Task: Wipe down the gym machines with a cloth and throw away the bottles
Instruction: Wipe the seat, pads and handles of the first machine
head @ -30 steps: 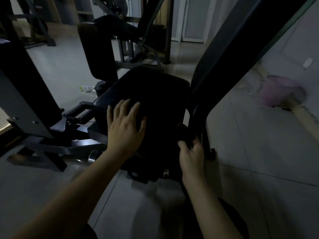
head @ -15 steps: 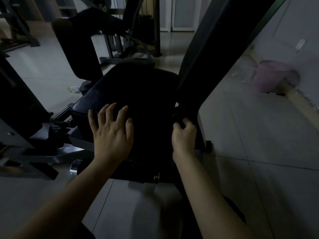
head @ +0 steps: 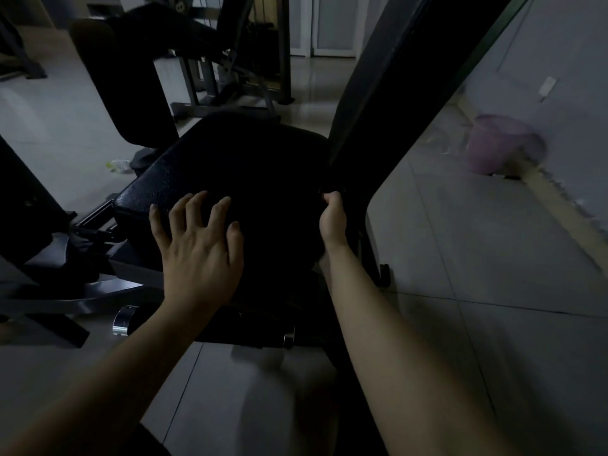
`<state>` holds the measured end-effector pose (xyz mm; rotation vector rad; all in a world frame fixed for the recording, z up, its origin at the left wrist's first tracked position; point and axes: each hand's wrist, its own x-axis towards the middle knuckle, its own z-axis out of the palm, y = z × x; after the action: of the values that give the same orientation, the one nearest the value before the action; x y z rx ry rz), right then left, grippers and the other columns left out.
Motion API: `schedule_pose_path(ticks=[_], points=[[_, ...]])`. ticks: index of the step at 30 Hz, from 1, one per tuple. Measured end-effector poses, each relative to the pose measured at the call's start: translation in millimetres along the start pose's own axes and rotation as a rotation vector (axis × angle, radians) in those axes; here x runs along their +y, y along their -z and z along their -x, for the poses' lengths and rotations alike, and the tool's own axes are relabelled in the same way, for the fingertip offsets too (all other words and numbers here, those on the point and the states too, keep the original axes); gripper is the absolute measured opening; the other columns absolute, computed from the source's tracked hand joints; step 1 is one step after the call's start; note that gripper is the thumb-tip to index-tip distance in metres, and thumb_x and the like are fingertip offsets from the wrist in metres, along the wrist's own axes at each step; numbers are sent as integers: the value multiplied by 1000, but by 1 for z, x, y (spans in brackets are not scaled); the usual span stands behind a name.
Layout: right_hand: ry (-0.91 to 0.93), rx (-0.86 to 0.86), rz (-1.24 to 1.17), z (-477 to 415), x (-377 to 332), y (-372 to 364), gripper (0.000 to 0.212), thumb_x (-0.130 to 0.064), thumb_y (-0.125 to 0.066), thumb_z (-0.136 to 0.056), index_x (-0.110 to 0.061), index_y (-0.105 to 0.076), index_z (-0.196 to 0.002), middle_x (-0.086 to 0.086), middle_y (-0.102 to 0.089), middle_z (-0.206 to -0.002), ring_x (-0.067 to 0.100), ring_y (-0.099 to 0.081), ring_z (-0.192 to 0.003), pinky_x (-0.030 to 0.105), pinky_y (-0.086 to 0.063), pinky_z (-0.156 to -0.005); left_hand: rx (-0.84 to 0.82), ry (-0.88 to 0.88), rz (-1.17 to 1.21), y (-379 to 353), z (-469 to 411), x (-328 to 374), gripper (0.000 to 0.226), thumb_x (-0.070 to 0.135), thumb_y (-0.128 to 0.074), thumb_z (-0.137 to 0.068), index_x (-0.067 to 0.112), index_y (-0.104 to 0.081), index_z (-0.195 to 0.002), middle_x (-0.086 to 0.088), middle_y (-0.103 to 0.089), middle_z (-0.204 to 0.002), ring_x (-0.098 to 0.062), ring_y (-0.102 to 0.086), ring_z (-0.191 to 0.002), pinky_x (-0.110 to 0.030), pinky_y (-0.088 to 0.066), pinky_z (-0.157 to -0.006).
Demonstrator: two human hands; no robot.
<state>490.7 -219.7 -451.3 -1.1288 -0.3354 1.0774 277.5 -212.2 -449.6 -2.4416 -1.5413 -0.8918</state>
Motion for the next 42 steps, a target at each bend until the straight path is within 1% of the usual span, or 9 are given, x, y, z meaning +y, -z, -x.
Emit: schedule_pose_path(ticks=[4, 11, 13, 21, 25, 29, 32, 35, 42], points=[[-16, -59, 64, 31, 27, 11, 41, -42, -56, -89, -14, -61, -118, 9, -60, -101, 26, -61, -91, 30, -48, -72, -9, 4, -7, 1, 1, 2, 51, 40, -27, -101, 22, -49, -144, -11, -42, -149, -30, -26, -148, -62, -2, -122], [194, -173, 354, 80, 32, 1, 63, -61, -55, -85, -32, -45, -141, -8, -54, -139, 13, -51, -127, 39, -41, -109, -11, 3, -17, 2, 1, 2, 53, 41, -27, -101, 21, -49, -144, -12, -42, -150, -31, -26, -148, -62, 0, -122], [120, -100, 412, 49, 9, -8, 83, -66, -52, -85, -19, -36, -151, 3, -48, -147, 22, -47, -133, 46, -36, -114, -21, 6, -13, 2, 1, 3, 53, 41, -26, -101, 21, -49, -144, -11, -41, -151, -30, -25, -149, -62, -1, -122], [181, -101, 465, 50, 19, 0, 52, -34, -38, -107, -18, -26, -156, 1, -35, -155, 21, -34, -143, 30, -30, -110, -28, 5, -13, 3, 2, 2, 53, 41, -25, -102, 21, -48, -145, -12, -41, -151, -30, -25, -149, -63, -1, -122], [439, -89, 573, 115, 51, 4, 39, -33, -38, -106, -23, -46, -143, -9, -52, -134, 2, -48, -125, 23, -39, -103, -19, 11, -20, 2, 2, 3, 53, 41, -25, -101, 21, -49, -144, -13, -42, -150, -31, -26, -149, -62, -1, -122], [482, -3, 676, 102, 31, 17, 27, -25, -44, -106, -16, -53, -81, -5, -47, -67, 3, -44, -50, 19, -32, -52, -32, 2, 1, 4, 1, 2, 52, 41, -27, -101, 21, -50, -143, -12, -42, -150, -31, -26, -149, -62, 0, -123], [356, 1, 735, 79, 8, 33, 8, -21, -56, -100, -16, -61, -103, -1, -64, -85, -1, -56, -62, 15, -43, -54, -38, -3, 2, 5, 1, 2, 52, 41, -27, -101, 22, -49, -144, -11, -41, -150, -30, -25, -149, -62, 0, -123], [338, 74, 694, 62, -3, 40, 29, -21, -67, -92, -24, -51, -117, 0, -63, -108, 7, -64, -83, 16, -49, -60, -34, -2, 5, 4, 1, 1, 52, 42, -26, -101, 23, -49, -143, -10, -42, -149, -29, -25, -149, -62, -1, -122], [370, 127, 633, 66, 29, 17, 26, -20, -44, -105, -10, -54, -84, 3, -50, -72, 3, -42, -45, 17, -32, -46, -19, 0, 22, 5, 1, 2, 52, 41, -27, -100, 22, -50, -143, -11, -42, -149, -29, -26, -149, -61, -1, -123]])
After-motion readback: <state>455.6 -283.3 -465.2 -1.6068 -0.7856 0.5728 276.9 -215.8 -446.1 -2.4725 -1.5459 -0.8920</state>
